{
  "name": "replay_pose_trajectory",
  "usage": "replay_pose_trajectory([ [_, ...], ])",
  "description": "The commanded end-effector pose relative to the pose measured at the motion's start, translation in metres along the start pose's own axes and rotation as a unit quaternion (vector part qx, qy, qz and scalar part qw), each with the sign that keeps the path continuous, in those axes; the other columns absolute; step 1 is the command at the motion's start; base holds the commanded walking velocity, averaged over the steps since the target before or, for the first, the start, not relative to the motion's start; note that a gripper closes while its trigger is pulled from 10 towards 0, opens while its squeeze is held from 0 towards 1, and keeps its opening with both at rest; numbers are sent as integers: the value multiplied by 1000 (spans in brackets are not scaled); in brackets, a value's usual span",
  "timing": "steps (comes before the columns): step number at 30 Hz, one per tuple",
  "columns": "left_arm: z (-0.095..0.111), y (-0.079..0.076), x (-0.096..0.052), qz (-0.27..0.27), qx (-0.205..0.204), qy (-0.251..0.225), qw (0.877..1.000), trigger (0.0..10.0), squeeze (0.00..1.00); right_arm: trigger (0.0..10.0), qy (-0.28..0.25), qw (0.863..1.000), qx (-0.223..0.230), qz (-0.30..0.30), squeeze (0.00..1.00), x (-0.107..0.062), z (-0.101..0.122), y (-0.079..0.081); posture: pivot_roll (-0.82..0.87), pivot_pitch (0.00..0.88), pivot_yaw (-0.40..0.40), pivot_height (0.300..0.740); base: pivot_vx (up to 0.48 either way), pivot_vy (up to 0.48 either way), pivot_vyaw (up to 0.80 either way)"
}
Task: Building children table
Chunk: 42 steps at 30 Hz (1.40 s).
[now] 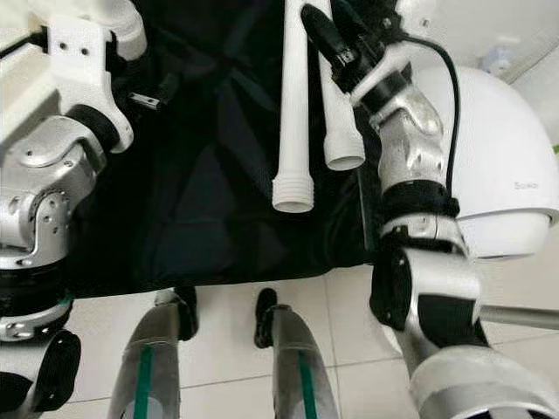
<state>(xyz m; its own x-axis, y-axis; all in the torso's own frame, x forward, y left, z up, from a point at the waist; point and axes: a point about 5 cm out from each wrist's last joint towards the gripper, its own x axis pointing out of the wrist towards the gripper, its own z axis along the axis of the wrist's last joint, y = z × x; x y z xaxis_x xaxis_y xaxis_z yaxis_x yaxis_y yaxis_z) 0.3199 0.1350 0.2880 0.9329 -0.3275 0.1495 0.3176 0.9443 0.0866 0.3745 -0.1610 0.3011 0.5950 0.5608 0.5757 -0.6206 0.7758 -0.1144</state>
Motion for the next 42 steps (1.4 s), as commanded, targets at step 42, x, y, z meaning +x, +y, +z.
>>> replay_pose_trajectory([
  [42,-63,-21,-11,-14,-49,-29,998,10000,0,10000,64,990,-25,-122,0,-80,-47,64,53,62,-45,740,0,0,0],
])
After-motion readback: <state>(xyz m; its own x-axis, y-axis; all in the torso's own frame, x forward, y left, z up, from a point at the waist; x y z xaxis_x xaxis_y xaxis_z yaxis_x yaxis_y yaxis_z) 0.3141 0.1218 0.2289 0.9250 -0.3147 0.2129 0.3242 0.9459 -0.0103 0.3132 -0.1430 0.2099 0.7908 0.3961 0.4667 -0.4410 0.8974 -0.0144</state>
